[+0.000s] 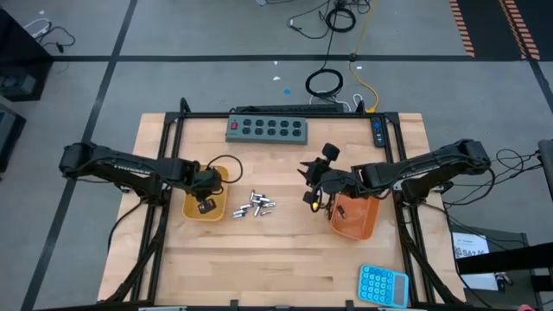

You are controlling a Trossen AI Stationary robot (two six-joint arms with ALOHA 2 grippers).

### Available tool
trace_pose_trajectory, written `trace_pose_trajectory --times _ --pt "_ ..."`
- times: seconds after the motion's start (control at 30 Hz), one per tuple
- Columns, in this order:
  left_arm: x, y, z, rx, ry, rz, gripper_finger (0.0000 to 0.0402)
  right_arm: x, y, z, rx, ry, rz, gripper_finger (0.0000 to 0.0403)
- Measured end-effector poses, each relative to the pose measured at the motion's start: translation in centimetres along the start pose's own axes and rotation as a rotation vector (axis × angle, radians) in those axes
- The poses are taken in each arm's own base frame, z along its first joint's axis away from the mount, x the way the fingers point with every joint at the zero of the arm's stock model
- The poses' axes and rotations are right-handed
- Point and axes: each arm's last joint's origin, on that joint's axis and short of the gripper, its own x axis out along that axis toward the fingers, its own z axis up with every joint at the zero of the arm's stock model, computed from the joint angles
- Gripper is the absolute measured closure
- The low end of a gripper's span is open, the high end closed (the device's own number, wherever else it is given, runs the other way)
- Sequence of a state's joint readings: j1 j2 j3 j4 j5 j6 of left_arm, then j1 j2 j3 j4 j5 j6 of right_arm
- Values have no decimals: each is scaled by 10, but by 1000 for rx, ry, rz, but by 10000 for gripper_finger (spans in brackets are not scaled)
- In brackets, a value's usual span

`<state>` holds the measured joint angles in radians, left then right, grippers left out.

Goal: Sort batteries
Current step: Put the silver battery into the yellow bin

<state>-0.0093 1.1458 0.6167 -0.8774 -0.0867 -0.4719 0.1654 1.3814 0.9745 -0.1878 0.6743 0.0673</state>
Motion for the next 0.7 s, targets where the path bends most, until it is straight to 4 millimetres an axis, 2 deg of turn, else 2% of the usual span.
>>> trace_pose_trajectory --times 0.27,0.57,0.7 --pt "-5 -1 6 -49 -50 27 345 1 0 -1 -20 12 -1 312" --pt "-6 1 3 -70 -18 53 246 1 0 -4 -50 31 -4 312" --pt "-9 1 3 -70 -16 57 226 1 -1 -3 -49 30 -6 312"
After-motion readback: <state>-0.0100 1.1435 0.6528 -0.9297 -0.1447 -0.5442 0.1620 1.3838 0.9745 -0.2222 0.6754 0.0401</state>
